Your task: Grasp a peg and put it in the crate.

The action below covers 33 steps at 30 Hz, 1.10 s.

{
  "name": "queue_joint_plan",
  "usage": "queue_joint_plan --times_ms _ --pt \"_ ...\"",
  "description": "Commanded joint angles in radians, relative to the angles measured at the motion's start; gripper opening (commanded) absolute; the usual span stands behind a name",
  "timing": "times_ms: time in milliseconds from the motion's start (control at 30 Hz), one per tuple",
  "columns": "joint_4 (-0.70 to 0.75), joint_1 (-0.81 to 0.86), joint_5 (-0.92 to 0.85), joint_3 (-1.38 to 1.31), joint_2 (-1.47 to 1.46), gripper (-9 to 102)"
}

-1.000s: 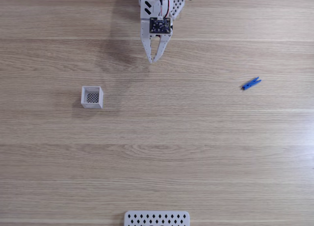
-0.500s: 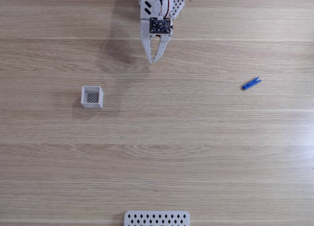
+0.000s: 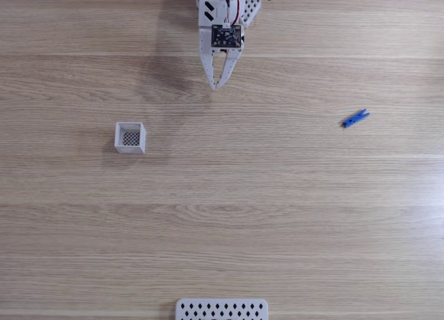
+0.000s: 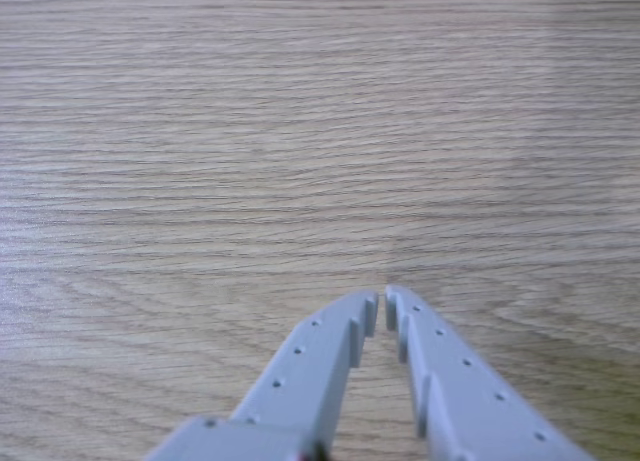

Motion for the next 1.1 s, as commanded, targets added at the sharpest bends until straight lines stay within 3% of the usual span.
queue_joint_plan --times_ms 0,300,433,567,833,1067 --pt "-0.009 0.009 -0.008 0.021 0.031 0" --pt "-0.026 -0.034 -0.011 0.0 0.014 0" --pt "0.014 -0.107 0.021 -0.219 -0.126 0" --pt "0.114 -0.239 0.169 -0.531 -0.431 0" --pt "0.569 -0.591 0.868 -1.457 -1.376 -1" --pt "0.515 -0.824 1.634 -2.178 -1.962 0"
